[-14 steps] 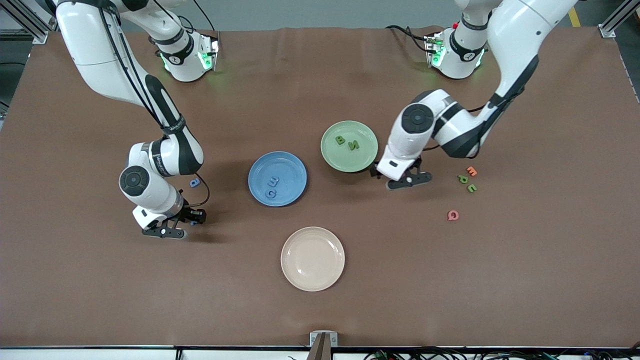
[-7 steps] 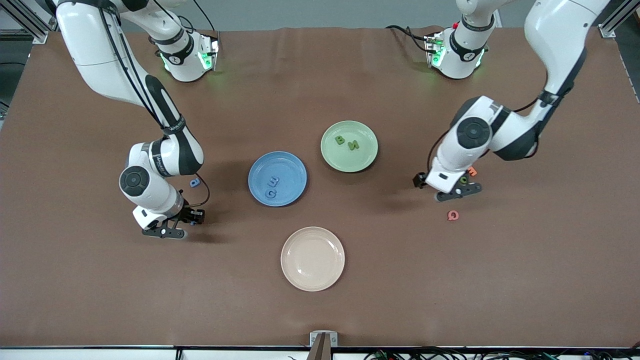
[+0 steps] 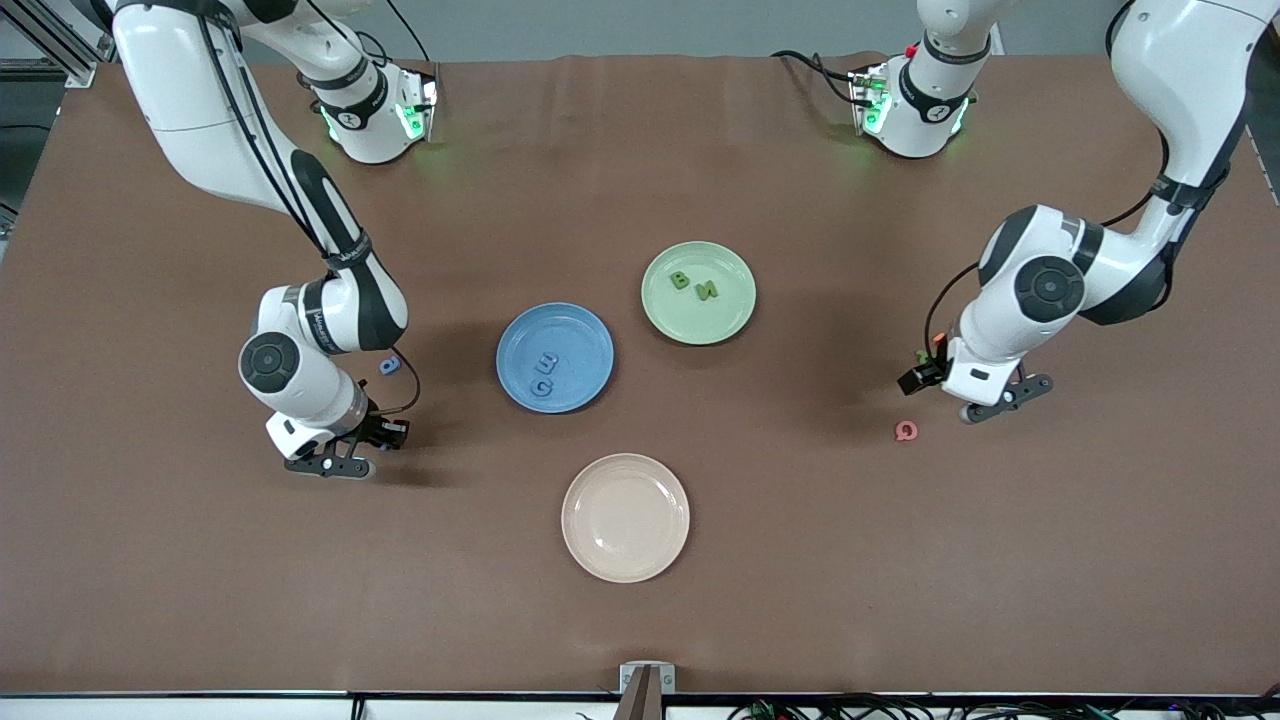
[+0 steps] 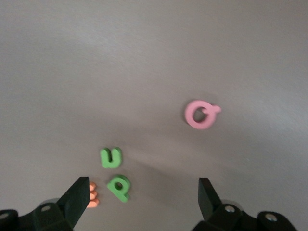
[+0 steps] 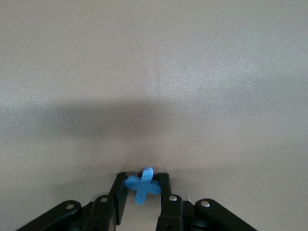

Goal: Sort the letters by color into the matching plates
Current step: 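Drop the X on the blue plate while the left gripper grasps the green U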

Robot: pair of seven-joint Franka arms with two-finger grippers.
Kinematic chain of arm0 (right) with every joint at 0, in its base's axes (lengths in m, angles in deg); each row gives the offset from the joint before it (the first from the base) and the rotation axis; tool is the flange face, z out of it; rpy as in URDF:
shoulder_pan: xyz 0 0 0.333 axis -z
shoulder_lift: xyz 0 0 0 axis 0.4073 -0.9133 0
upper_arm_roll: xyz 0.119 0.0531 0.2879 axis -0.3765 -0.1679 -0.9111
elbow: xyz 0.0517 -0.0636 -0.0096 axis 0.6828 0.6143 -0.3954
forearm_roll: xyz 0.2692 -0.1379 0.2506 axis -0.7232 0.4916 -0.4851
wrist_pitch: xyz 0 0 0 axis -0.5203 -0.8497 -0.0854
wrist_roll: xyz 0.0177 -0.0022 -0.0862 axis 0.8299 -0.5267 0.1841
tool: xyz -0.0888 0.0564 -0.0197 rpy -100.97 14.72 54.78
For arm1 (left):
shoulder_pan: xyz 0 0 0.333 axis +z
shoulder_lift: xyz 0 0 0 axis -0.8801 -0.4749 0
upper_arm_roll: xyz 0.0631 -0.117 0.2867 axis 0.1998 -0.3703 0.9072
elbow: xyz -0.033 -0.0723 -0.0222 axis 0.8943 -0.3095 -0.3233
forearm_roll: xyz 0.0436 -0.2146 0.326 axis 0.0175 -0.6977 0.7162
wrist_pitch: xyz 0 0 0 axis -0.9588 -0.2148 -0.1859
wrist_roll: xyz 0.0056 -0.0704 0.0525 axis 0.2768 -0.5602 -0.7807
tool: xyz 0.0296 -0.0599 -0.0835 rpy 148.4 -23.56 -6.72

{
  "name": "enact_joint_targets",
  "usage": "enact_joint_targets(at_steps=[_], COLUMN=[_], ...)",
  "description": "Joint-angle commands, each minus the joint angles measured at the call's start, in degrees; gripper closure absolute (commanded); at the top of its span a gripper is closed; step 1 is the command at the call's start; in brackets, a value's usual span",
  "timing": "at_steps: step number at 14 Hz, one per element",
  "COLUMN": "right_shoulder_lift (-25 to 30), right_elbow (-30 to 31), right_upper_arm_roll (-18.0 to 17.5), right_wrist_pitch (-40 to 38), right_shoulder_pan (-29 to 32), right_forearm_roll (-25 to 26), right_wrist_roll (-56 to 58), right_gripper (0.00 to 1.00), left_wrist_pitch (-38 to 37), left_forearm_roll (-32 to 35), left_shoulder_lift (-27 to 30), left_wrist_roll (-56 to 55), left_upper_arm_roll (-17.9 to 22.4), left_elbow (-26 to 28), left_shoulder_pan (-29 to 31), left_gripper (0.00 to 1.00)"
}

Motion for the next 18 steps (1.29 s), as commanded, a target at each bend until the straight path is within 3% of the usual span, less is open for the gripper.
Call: enact_joint_targets(at_steps=[1, 3, 7, 11, 16, 17, 18], right_shoulder_lift=[0.3, 2.6, 6.8, 7.3, 6.7, 6.4, 6.4], right_elbow=[-2.6, -4.0, -2.9, -3.0, -2.9, -2.8, -2.8], right_upper_arm_roll=[-0.8, -1.2, -1.2, -1.1, -1.0, -1.0, -1.0], right_wrist_pitch=[-4.6, -11.0, -13.9, -12.7, -10.7, -10.5, -10.6], right_shoulder_pan=[0.5, 0.0, -7.7, -17.0, -23.9, -24.6, -25.3], right_forearm_roll=[-0.1, -0.5, -0.6, -0.6, -0.5, -0.4, 0.0], right_wrist_roll=[-0.5, -3.6, -17.3, -35.7, -48.7, -49.8, -50.2], right_gripper=[0.98, 0.98, 0.98, 0.99, 0.98, 0.82, 0.11], left_wrist_pitch=[3.3, 4.0, 5.5, 8.5, 9.0, 9.0, 9.0], left_forearm_roll=[2.5, 4.2, 6.6, 8.2, 10.5, 10.8, 11.8], left_shoulder_lift=[-2.0, -3.3, -5.7, -6.8, -8.6, -8.9, -9.3], left_wrist_roll=[-0.4, -0.3, -0.3, -0.8, -1.0, -1.0, -1.1], left_upper_arm_roll=[-0.5, -0.3, -0.3, -0.1, 0.2, 0.3, 0.6], left_elbow=[0.7, 0.7, 1.7, 3.8, 4.0, 3.9, 3.9], left_shoulder_pan=[2.6, 3.3, 5.5, 6.8, 7.2, 7.2, 7.2], left_gripper=[0.01, 0.01, 0.01, 0.02, 0.07, 0.07, 0.08])
